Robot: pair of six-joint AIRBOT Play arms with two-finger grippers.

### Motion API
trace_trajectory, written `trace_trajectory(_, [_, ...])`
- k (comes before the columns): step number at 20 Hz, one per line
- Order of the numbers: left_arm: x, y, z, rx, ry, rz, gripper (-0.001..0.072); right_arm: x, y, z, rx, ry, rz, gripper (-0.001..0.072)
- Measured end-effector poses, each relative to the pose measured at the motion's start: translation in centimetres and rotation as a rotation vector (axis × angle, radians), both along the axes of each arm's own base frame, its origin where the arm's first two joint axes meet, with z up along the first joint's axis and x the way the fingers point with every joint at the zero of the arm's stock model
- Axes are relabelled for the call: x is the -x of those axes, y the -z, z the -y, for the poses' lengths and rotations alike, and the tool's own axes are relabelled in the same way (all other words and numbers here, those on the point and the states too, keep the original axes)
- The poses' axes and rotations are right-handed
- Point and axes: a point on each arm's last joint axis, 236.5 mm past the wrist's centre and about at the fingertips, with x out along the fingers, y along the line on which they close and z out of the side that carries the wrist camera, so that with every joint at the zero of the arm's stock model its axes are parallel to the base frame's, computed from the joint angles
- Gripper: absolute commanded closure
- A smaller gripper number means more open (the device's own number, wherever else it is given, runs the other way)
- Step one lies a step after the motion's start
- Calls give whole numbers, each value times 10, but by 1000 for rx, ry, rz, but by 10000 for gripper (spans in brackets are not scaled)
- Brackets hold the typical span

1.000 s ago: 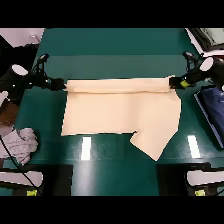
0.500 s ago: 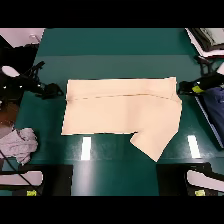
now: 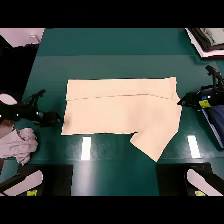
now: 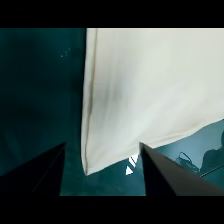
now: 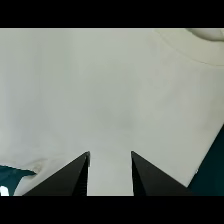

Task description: Fold the shirts.

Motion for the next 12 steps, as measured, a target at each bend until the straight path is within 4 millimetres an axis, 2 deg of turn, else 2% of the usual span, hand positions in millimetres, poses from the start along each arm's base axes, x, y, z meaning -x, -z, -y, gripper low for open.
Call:
trace_trajectory(3, [19,11,5,11,-5,-40,179,4,-4,-2,-6,1,20,408])
trace_trajectory(7, [25,15,15,26,0,-48,180,7,-10,-4,-3,0,44,408])
trace_trajectory(8, [24,16,18,25,5,-42,258,7,-11,-4,-1,-1,48,408])
trace_trajectory(10, [20,20,20,3,10,-20,685,9,-12,-5,-3,-5,48,408])
trace_trajectory(12, [17,21,23,-4,9,-11,685,15,-11,-5,1,-16,29,408])
